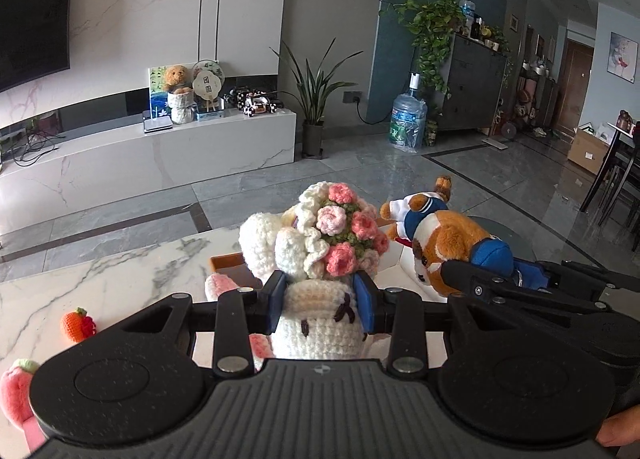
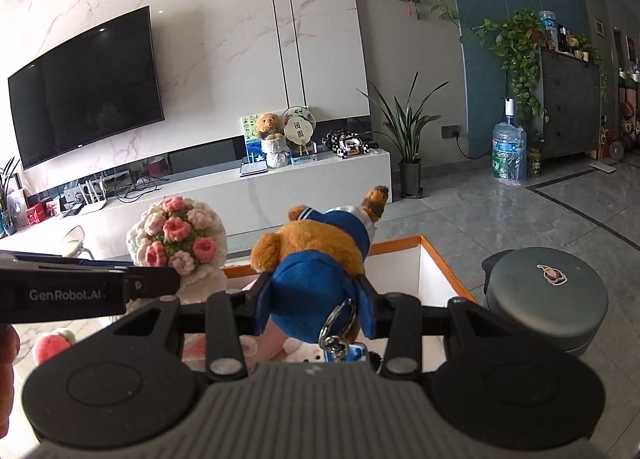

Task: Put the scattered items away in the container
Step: 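Carry the crocheted bunny and brown bear over the orange box with both grippers, then lower the crocheted bunny and brown bear into the box and open both grippers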

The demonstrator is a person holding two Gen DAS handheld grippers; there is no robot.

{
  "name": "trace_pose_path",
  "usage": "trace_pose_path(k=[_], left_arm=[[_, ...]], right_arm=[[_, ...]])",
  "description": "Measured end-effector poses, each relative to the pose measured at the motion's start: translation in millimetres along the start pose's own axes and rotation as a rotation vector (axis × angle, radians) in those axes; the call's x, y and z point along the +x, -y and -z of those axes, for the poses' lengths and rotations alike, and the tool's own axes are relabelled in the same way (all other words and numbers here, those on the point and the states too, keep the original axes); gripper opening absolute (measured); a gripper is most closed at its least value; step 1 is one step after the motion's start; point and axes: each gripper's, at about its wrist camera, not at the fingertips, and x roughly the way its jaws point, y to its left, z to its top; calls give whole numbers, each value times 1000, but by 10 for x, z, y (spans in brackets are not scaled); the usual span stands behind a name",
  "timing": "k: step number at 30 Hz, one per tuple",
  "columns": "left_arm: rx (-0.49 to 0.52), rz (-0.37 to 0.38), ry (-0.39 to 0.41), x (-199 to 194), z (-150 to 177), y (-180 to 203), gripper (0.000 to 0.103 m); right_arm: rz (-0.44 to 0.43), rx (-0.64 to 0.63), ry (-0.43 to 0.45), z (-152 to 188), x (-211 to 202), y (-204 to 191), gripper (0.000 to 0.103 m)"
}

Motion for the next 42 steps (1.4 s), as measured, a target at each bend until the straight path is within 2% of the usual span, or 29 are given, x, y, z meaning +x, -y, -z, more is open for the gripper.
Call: trace_pose_path(k=[7,17,20,28,32,37,42], left_arm=[[-1,13,-49,334,3,64,42],[-5,21,-180,831,110,39,42],[1,11,-219,896,156,16,42],[50,6,-280,825,177,23,43],[66,16,-310,745,187,17,43],[145,-5,-363,737,217,64,43],[176,-1,-401,788,280,110,43]], right_arm=[[-4,-6,-62,-59,349,250,45],[6,-47,-211,-29,859,429,45],[12,-94,-255,-28,973,430,45],[7,-134,-348,43,1170,461,45],[-1,-140,-364,60,1214,455,46],[-23,-147,-370,98,1236,439,46],[-59,-131,-371,99,1262,458,46]])
